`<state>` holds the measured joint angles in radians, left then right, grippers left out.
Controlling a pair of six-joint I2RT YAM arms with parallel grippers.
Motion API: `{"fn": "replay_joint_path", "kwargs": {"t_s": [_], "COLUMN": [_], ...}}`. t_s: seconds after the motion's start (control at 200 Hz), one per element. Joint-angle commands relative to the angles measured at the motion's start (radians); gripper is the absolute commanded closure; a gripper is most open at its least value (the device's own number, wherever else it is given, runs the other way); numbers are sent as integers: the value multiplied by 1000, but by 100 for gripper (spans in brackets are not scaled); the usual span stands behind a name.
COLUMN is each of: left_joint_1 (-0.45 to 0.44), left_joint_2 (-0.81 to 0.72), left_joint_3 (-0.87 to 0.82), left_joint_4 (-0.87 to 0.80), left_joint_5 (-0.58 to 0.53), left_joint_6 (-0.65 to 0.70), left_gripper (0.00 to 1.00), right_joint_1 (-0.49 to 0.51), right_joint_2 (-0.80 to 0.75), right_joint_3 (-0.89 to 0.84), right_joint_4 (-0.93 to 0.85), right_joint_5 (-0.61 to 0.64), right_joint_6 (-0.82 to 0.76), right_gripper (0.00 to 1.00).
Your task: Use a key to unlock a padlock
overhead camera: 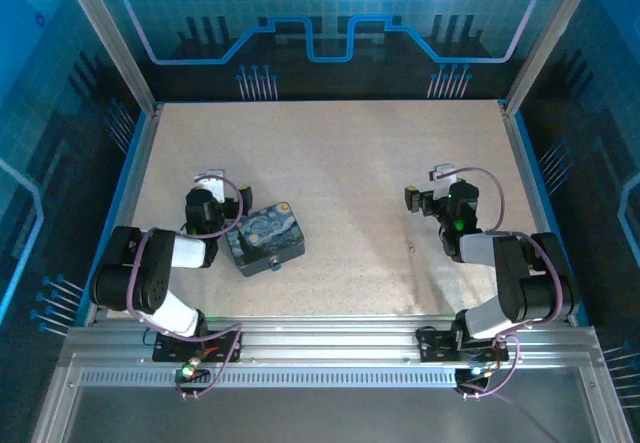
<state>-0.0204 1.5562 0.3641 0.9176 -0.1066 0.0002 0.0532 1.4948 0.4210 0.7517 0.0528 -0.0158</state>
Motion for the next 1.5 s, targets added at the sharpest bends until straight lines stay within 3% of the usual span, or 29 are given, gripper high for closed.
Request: {"fn": "replay_joint_path", "kwargs": {"t_s": [0.0, 1.161, 1.496], "left_joint_1": [9, 10, 10], "left_joint_2": [-4, -21, -250], "left_joint_3": [21, -13, 15], "left_joint_4": [-2, 52, -186], "left_joint_5": [25, -12, -49], "left_joint_6": [6, -8, -18], "left_gripper": [1, 1, 1], "right_joint_1": [10, 1, -1], "right_joint_2": [9, 4, -156], "right_joint_3": [7, 10, 40], "right_joint_4": [9, 2, -182], "right_joint_5": [18, 20, 32], "right_joint_6": [8, 18, 33], "right_gripper": [0, 0, 0]}}
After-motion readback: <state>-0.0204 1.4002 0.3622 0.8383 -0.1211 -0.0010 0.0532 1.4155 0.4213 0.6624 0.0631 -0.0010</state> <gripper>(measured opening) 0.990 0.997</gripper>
